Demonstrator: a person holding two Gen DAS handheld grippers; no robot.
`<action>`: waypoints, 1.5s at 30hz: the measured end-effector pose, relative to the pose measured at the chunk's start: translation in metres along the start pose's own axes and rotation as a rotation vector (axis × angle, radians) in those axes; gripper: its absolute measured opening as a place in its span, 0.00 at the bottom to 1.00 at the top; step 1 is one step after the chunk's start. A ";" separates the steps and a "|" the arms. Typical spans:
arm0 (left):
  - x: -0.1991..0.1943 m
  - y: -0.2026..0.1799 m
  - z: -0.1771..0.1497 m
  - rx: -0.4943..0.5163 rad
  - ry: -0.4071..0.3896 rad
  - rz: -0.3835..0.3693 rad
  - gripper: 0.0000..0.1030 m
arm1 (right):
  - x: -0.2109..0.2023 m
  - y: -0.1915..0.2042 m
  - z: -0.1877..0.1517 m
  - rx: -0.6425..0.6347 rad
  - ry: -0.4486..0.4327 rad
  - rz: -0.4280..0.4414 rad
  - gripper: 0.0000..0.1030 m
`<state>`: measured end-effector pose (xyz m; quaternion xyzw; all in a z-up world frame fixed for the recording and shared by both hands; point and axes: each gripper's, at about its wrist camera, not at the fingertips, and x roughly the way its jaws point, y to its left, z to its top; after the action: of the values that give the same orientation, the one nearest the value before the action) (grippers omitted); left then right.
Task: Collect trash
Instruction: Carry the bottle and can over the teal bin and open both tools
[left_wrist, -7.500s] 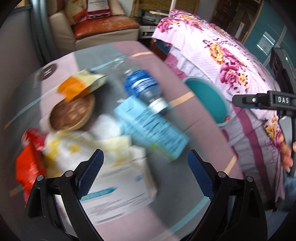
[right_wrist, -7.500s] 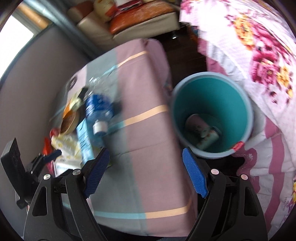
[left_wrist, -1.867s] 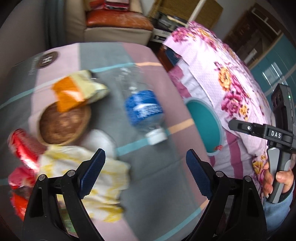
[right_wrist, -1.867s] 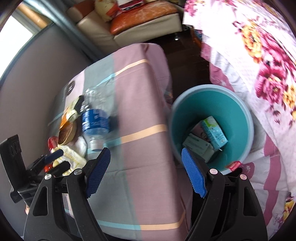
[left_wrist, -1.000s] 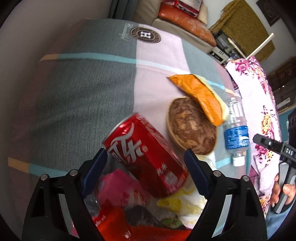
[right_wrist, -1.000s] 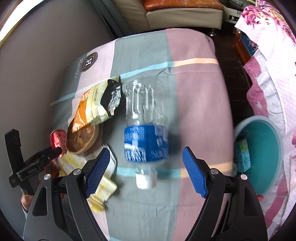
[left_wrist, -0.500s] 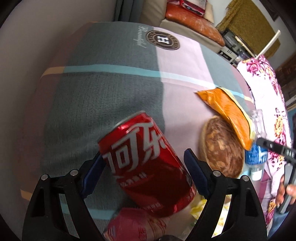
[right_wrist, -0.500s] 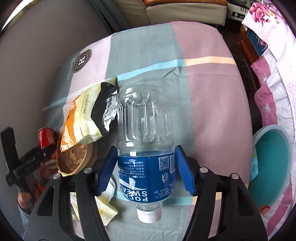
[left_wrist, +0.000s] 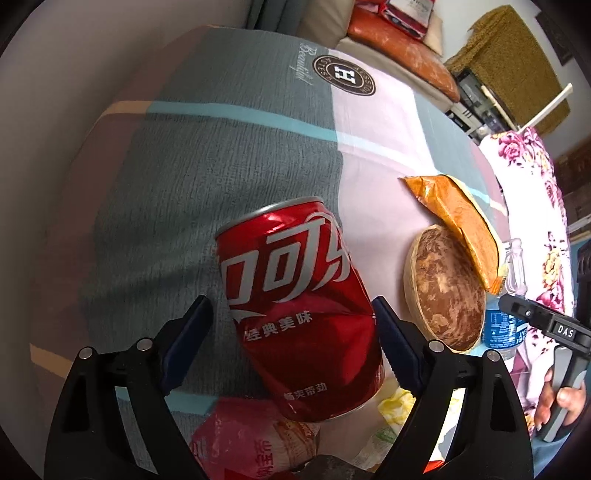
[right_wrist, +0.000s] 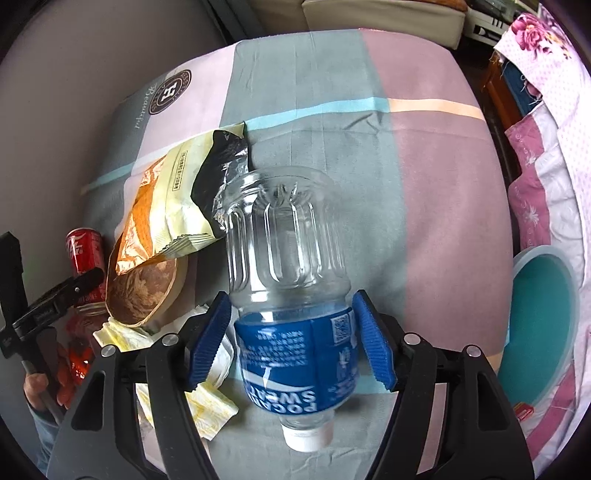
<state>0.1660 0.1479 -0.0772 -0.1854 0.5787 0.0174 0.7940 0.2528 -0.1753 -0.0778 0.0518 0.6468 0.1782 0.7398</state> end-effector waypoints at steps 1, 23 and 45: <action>0.001 -0.001 0.000 0.002 -0.002 0.006 0.85 | 0.001 0.000 -0.001 -0.001 0.003 0.004 0.66; -0.094 -0.060 -0.001 0.151 -0.220 -0.012 0.67 | -0.059 -0.020 -0.039 0.026 -0.158 0.145 0.61; -0.022 -0.288 -0.083 0.538 -0.039 -0.205 0.67 | -0.138 -0.191 -0.141 0.357 -0.348 0.135 0.61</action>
<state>0.1526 -0.1423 0.0003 -0.0254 0.5254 -0.2134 0.8232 0.1389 -0.4204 -0.0295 0.2547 0.5258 0.0987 0.8056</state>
